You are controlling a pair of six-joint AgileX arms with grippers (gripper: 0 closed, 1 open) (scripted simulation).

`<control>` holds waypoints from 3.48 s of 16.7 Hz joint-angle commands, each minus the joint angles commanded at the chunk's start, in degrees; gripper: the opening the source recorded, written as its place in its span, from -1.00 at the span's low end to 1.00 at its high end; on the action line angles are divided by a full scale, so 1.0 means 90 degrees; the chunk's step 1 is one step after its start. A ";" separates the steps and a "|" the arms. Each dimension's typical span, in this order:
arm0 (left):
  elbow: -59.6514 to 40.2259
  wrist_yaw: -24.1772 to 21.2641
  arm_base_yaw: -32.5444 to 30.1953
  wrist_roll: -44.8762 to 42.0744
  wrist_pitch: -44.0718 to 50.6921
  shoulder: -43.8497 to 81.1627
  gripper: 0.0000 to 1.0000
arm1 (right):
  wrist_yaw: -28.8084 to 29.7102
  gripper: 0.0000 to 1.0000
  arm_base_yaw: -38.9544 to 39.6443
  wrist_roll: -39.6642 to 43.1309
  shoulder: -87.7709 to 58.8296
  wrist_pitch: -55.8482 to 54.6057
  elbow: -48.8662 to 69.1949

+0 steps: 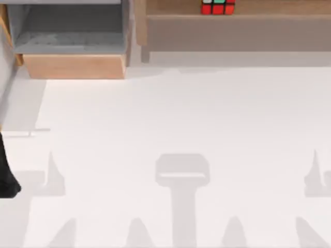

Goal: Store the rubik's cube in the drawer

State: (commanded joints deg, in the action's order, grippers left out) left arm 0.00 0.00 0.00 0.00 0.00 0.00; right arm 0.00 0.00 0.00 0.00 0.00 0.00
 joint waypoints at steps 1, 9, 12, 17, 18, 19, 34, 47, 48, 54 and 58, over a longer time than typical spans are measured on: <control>0.0000 0.0000 0.0000 0.0000 0.0000 0.0000 1.00 | 0.0000 1.00 0.0000 0.0000 0.0000 0.0000 0.0000; -0.1578 0.0690 -0.0818 0.0034 -0.0788 0.1847 1.00 | 0.0000 1.00 0.0000 0.0000 0.0000 0.0000 0.0000; -0.2806 0.1278 -0.1459 0.0009 -0.1354 0.3594 1.00 | 0.0000 1.00 0.0000 0.0000 0.0000 0.0000 0.0000; -0.5140 0.2444 -0.2706 -0.0078 -0.2399 0.7227 1.00 | 0.0000 1.00 0.0000 0.0000 0.0000 0.0000 0.0000; -0.5620 0.2686 -0.2963 -0.0096 -0.2612 0.7991 1.00 | 0.0000 1.00 0.0000 0.0000 0.0000 0.0000 0.0000; -0.6097 0.2926 -0.3216 -0.0113 -0.2825 0.8750 1.00 | 0.0000 1.00 0.0000 0.0000 0.0000 0.0000 0.0000; -1.0398 0.5038 -0.5341 -0.0099 -0.4862 1.5187 1.00 | 0.0000 1.00 0.0000 0.0000 0.0000 0.0000 0.0000; -1.1957 0.4644 -0.4954 -0.0080 -0.4098 1.5997 1.00 | 0.0000 1.00 0.0000 0.0000 0.0000 0.0000 0.0000; -1.2153 0.4595 -0.4907 -0.0078 -0.4003 1.6098 1.00 | 0.0000 1.00 0.0000 0.0000 0.0000 0.0000 0.0000; -1.2401 0.4533 -0.4846 -0.0074 -0.3888 1.6238 1.00 | 0.0000 1.00 0.0000 0.0000 0.0000 0.0000 0.0000; -1.2401 0.4533 -0.4846 -0.0074 -0.3888 1.6238 0.40 | 0.0000 1.00 0.0000 0.0000 0.0000 0.0000 0.0000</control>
State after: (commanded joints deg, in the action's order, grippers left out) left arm -111.61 40.80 -43.61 -0.66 -34.99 146.14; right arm 0.00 0.00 0.00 0.00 0.00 0.00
